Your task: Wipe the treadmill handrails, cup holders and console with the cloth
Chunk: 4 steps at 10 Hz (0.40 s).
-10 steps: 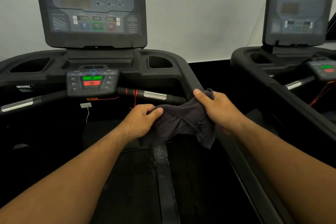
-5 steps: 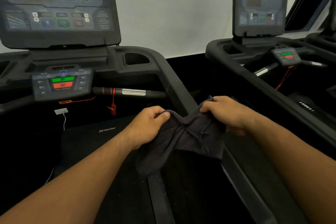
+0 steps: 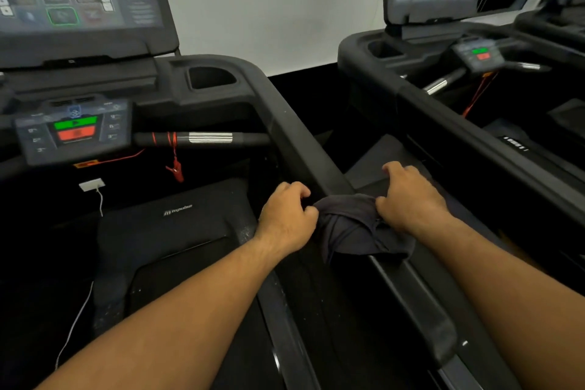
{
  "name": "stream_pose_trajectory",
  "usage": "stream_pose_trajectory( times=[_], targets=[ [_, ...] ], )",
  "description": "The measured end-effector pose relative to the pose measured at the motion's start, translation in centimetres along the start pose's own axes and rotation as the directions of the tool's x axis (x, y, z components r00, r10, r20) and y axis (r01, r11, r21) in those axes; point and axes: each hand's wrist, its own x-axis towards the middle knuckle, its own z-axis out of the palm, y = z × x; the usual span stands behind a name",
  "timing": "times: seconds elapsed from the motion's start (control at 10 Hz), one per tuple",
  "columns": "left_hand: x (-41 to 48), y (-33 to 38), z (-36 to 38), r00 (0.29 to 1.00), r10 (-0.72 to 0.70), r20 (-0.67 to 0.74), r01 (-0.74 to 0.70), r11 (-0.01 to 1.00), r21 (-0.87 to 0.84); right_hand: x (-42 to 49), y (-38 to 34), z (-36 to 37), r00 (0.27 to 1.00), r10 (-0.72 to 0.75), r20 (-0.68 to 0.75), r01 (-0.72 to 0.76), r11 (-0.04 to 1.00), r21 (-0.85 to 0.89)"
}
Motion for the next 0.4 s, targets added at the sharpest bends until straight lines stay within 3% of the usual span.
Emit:
stream_pose_trajectory(
  times=[0.1, 0.2, 0.4],
  targets=[
    [0.0, 0.9, 0.1, 0.995, 0.104, 0.005, -0.103, 0.992, -0.070, 0.1, -0.2, 0.2, 0.981, -0.123, -0.153, 0.135, 0.988, 0.069],
    [-0.2, 1.3, 0.5, 0.981, 0.095, 0.170, -0.081, 0.993, -0.091, 0.1, -0.7, 1.0, 0.988, -0.152, -0.027, 0.153, 0.985, 0.082],
    [1.0, 0.6, -2.1, 0.979, 0.081, 0.189, -0.082, 0.997, -0.006, 1.3, -2.3, -0.5, 0.985, -0.172, 0.011, 0.171, 0.985, 0.016]
  ],
)
